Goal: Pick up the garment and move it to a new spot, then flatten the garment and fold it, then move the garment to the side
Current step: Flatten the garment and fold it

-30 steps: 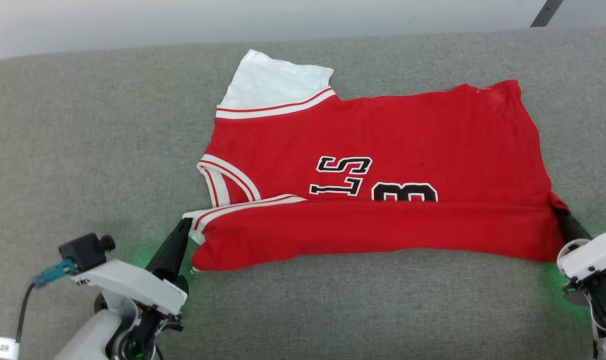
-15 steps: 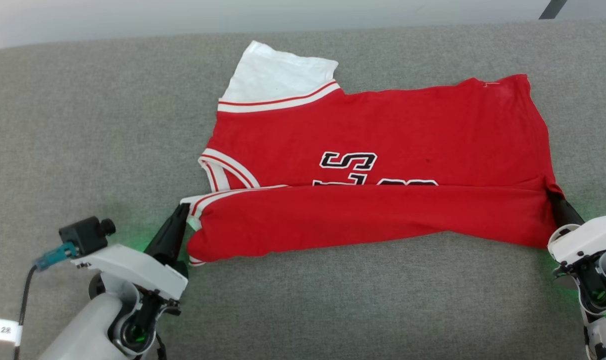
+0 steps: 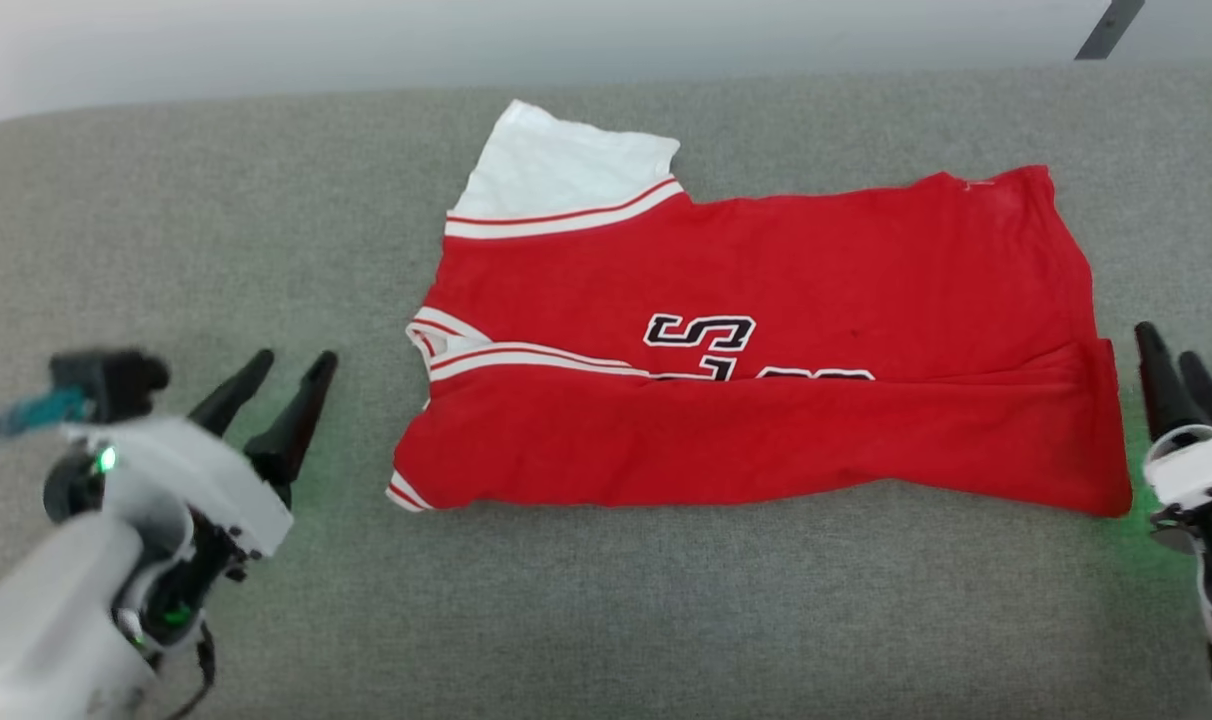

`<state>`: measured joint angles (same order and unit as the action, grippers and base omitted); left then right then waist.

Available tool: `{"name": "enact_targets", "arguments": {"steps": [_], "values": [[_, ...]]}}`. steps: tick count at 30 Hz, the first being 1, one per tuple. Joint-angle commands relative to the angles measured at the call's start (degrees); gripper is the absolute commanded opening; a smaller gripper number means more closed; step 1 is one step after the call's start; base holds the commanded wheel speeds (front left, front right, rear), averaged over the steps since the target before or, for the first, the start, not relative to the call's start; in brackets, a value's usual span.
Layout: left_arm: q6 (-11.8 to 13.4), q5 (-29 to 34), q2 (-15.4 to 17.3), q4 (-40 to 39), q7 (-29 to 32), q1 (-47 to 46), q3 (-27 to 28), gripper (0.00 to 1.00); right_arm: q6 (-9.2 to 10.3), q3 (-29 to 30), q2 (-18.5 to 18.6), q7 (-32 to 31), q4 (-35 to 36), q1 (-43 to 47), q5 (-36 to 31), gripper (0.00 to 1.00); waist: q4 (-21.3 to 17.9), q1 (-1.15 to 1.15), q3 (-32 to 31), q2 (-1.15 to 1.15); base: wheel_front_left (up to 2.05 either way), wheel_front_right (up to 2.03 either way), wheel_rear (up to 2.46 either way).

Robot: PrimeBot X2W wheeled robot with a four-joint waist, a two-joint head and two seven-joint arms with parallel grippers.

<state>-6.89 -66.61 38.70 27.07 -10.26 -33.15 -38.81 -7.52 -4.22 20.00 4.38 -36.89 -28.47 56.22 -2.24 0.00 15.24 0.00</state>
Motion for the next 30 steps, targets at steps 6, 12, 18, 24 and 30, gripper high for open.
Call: {"name": "enact_targets", "arguments": {"steps": [6, 12, 18, 24, 30], "values": [[4.4, -3.2, 5.1, -11.3, 23.5, -4.5, -5.1, 1.00, 0.06, 0.6, 2.4, 0.0, 4.5, 1.5, 1.8, 1.00, 0.7, 0.00, -1.4, 0.00, 0.00, 0.00, 0.00], [7.6, -6.5, 8.3, -20.1, 44.6, -7.7, -10.8, 1.00, 0.06, 0.4, 2.3, -1.2, 7.7, 0.9, 1.3, 1.00, 0.3, 0.00, -1.1, 0.00, 0.00, 0.00, 0.00], [9.2, -7.2, 7.1, -17.5, 51.6, -9.4, -13.2, 1.00, 0.06, 0.1, 1.3, -2.1, 9.4, 0.4, 0.5, 1.00, -1.2, 0.00, -0.2, 0.00, 0.00, 0.00, 0.00], [6.1, -10.2, 4.4, -9.3, 51.9, -8.8, -13.0, 1.00, 0.06, 0.7, 0.9, -2.7, 10.1, 1.2, 0.0, 1.00, -2.7, 0.00, 0.3, 0.00, 0.00, 0.00, 0.00], [2.8, -15.0, 3.9, -6.9, 53.9, -9.3, -11.0, 1.00, 0.06, 1.8, 1.0, -3.3, 10.7, 2.3, -0.5, 1.00, -3.7, 0.00, 0.4, 0.00, 0.00, 0.00, 0.00]]}}
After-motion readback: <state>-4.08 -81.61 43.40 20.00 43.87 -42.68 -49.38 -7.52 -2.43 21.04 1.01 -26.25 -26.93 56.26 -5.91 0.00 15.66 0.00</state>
